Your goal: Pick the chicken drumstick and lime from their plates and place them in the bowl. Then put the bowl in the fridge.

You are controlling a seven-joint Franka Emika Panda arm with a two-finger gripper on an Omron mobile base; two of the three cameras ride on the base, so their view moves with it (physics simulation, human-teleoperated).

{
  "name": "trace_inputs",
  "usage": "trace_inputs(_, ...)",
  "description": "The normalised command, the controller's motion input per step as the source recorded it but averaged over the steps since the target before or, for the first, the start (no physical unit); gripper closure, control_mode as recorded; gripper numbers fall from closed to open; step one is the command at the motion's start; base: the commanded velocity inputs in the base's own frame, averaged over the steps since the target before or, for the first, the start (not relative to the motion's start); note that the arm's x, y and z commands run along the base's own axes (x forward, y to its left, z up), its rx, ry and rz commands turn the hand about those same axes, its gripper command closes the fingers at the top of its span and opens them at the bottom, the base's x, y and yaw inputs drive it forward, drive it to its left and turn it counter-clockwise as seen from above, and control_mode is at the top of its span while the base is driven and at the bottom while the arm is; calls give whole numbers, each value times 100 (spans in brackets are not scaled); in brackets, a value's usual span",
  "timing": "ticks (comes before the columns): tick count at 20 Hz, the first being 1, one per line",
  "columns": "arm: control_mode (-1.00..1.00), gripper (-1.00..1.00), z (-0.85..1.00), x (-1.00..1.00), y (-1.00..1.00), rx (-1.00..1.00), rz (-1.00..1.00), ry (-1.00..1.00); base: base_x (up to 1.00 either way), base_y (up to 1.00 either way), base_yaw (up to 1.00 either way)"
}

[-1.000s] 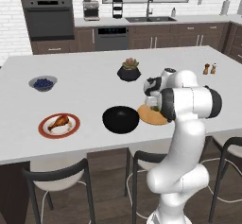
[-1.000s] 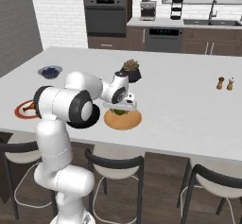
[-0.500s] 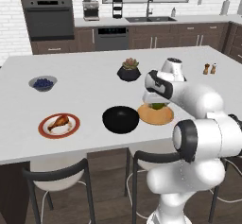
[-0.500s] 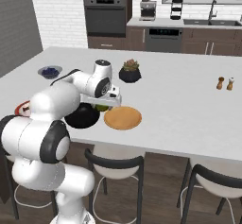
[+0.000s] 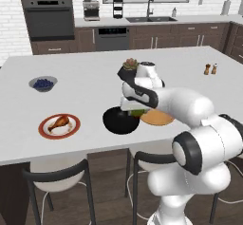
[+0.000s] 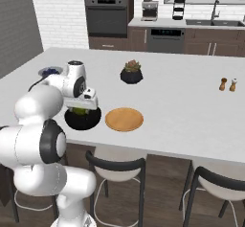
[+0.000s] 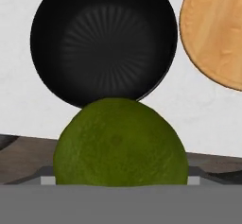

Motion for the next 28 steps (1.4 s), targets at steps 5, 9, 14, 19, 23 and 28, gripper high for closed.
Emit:
trace_inputs(5,-100,100,-23,56,80,0,0,13,0,0,0)
trace_inputs(9,-100,100,-52,54,25,0,0,1,0,0,0)
trace_inputs(14,-100,100,-56,49,11,0,0,0,0,0,0)
trace_inputs(19,-100,100,-46,37,0,-1,0,0,0,0,0)
trace_inputs(23,-100,-100,-43,21,0,-1,0,0,0,0,0)
trace_inputs(28,-100,-100,-18,3,0,0,0,0,0,0,0)
